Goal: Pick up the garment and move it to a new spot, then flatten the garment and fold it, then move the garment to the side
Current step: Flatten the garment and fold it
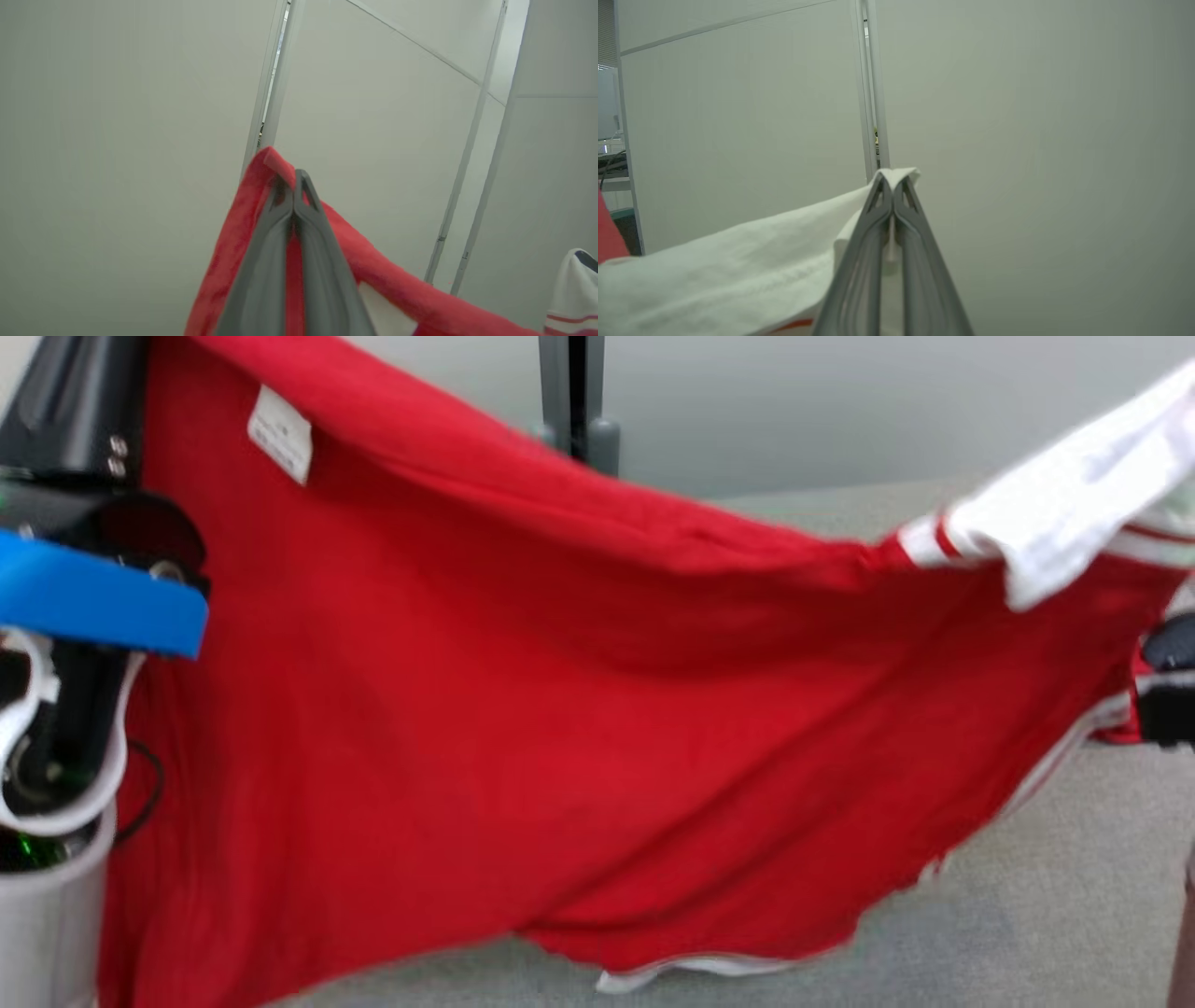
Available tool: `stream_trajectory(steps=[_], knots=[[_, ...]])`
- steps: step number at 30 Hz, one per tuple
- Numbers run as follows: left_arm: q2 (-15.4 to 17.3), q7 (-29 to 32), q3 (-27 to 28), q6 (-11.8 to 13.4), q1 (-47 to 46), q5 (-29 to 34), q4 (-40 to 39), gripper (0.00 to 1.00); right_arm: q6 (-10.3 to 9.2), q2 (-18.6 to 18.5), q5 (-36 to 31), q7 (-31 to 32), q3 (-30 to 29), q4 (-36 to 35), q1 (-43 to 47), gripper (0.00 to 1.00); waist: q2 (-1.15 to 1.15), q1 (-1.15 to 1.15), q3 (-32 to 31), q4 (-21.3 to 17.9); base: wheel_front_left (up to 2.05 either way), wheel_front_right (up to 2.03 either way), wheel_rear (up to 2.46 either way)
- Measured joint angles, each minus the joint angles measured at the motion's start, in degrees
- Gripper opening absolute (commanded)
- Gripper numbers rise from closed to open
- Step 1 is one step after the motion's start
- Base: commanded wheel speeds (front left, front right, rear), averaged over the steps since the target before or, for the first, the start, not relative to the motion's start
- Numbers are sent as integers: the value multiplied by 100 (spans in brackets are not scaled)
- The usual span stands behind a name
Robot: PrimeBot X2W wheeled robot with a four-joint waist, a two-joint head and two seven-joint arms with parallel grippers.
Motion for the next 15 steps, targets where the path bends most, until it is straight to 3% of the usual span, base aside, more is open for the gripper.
stream_trajectory(steps=[5,9,15], knots=[[174,249,-145,-51,-994,249,760,0,1,-86,-188,-75,281,1128,-1329,0,0,1,576,-132,0,0,0],[245,378,-191,-23,-2282,547,1596,0,1,121,-337,-253,450,2217,-2827,0,0,2,1034,-228,0,0,0],[159,30,-421,-78,-3849,1113,2936,0,1,344,-1060,-851,490,3702,-4699,0,0,2,1634,-361,0,0,0]])
